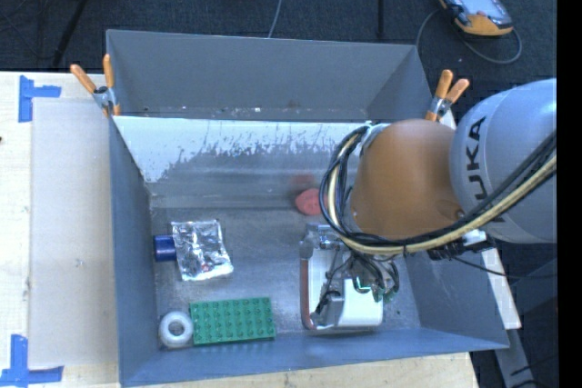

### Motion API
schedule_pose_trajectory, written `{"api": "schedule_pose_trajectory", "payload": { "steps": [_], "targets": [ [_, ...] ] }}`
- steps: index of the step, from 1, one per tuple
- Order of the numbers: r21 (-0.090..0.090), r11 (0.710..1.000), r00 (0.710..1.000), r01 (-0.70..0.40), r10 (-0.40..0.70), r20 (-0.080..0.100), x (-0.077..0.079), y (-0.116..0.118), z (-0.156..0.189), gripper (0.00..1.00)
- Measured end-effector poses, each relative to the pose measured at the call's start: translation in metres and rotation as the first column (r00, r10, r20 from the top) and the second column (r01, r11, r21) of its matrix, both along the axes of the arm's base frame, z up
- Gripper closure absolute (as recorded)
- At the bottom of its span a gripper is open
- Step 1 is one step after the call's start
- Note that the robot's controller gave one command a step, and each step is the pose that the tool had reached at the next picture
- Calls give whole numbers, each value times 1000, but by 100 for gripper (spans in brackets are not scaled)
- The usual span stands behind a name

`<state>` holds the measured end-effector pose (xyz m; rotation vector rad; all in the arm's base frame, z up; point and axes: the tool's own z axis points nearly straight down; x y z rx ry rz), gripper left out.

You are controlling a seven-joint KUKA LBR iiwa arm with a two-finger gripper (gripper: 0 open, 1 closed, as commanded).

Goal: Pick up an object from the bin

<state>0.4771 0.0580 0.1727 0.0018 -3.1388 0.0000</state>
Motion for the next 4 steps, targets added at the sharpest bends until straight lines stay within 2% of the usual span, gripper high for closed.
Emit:
{"api": "schedule_pose_trajectory", "payload": {
  "steps": [1,2,3,4],
  "targets": [
    [1,1000,1000,-23,23,-4,17,99,-107,0],
    [1,1000,1000,-6,6,3,10,103,-72,0],
    [0,999,999,32,-32,2,15,92,-67,0],
    [-1,1000,1000,-2,2,-2,12,115,-105,0]
  ]
}}
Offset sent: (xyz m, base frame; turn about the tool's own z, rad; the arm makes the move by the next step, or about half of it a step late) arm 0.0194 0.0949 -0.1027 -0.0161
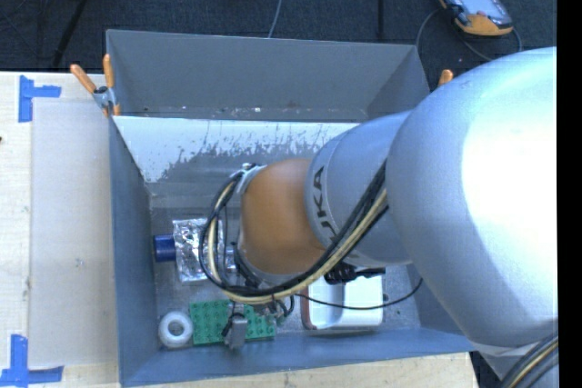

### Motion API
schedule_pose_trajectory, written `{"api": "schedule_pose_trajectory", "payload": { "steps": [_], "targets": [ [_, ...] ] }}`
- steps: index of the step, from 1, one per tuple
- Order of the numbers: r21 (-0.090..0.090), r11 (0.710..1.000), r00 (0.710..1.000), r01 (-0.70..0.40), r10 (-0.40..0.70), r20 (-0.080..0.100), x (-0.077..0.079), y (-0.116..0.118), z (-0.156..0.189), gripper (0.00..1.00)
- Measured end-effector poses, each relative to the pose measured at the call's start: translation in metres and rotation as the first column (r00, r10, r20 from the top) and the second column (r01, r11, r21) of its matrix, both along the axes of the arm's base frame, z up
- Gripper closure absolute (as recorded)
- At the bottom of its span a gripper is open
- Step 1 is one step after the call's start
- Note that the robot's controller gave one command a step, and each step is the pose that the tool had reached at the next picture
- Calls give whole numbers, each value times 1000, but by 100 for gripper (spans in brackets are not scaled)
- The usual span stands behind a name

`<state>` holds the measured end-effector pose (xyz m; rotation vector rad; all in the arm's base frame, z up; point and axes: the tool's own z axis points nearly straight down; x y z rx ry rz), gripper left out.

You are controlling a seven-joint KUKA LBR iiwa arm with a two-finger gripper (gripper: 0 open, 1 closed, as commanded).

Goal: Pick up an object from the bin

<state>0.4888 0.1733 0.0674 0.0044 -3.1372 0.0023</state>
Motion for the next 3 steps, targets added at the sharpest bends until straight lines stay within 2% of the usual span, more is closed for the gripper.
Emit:
{"api": "schedule_pose_trajectory", "payload": {
  "steps": [1,2,3],
  "targets": [
    [0,1000,1000,2,-2,0,0,-1,0,0],
    [1,1000,1000,3,-3,5,2,0,2,100],
    [2,1000,1000,5,-5,5,3,-1,25,100]
  ]
}}
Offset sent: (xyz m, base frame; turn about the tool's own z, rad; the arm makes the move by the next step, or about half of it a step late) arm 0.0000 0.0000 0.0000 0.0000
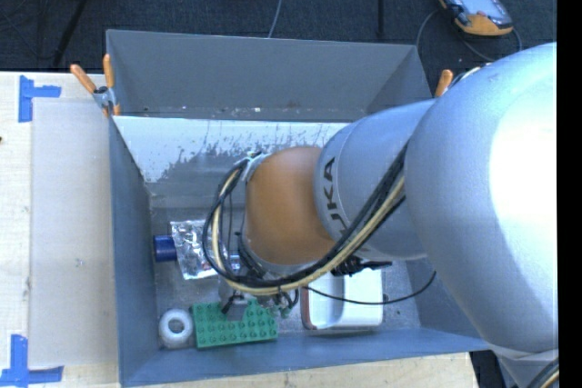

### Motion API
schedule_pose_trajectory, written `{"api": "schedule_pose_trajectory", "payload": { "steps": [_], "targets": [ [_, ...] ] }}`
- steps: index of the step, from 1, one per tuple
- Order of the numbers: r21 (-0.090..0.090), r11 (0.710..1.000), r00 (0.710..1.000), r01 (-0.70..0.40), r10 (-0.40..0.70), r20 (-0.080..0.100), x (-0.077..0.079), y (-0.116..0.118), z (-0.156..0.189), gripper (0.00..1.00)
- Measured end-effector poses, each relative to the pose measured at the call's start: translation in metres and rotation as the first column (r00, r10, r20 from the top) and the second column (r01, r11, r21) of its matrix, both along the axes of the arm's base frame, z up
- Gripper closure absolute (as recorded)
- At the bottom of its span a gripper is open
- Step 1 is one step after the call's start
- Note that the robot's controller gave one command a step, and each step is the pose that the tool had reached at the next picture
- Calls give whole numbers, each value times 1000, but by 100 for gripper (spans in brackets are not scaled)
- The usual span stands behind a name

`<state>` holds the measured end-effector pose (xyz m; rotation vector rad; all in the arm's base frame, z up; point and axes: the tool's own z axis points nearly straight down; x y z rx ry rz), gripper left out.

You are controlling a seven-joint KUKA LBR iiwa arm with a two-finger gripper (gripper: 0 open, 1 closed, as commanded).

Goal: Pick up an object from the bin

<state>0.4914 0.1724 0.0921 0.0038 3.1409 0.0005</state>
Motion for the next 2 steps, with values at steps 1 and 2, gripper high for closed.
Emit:
{"api": "schedule_pose_trajectory", "payload": {
  "steps": [1,2],
  "targets": [
    [0,1000,1000,2,-2,1,1,-1,29,100],
    [0,1000,1000,3,-3,0,1,-1,45,100]
  ]
}}
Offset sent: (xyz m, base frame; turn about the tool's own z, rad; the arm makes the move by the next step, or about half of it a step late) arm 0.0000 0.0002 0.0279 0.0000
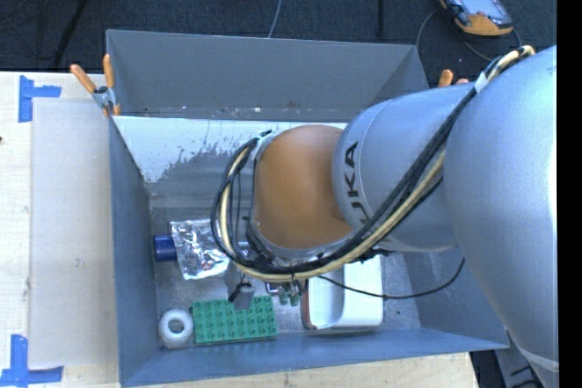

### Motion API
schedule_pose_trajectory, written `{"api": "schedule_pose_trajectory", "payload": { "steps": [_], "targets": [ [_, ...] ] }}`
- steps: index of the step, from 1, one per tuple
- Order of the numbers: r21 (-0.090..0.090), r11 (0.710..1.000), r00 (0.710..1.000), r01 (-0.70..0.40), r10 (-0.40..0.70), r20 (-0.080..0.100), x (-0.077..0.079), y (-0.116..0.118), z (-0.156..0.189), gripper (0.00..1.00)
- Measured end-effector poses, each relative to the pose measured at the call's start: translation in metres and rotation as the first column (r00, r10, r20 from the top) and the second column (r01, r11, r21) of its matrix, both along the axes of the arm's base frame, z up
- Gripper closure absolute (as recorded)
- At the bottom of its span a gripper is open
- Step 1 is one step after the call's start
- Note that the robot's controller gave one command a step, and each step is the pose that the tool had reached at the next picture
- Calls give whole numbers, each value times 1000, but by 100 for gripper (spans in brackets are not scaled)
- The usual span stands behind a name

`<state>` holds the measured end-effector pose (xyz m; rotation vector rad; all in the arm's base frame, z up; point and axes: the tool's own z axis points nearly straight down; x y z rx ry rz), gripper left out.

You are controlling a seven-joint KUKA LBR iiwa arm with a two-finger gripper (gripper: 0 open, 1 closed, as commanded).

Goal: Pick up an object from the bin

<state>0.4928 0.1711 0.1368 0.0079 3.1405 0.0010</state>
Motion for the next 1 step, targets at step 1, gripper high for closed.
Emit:
{"api": "schedule_pose_trajectory", "payload": {
  "steps": [1],
  "targets": [
    [0,1000,1000,0,0,-1,0,0,5,100]
  ]
}}
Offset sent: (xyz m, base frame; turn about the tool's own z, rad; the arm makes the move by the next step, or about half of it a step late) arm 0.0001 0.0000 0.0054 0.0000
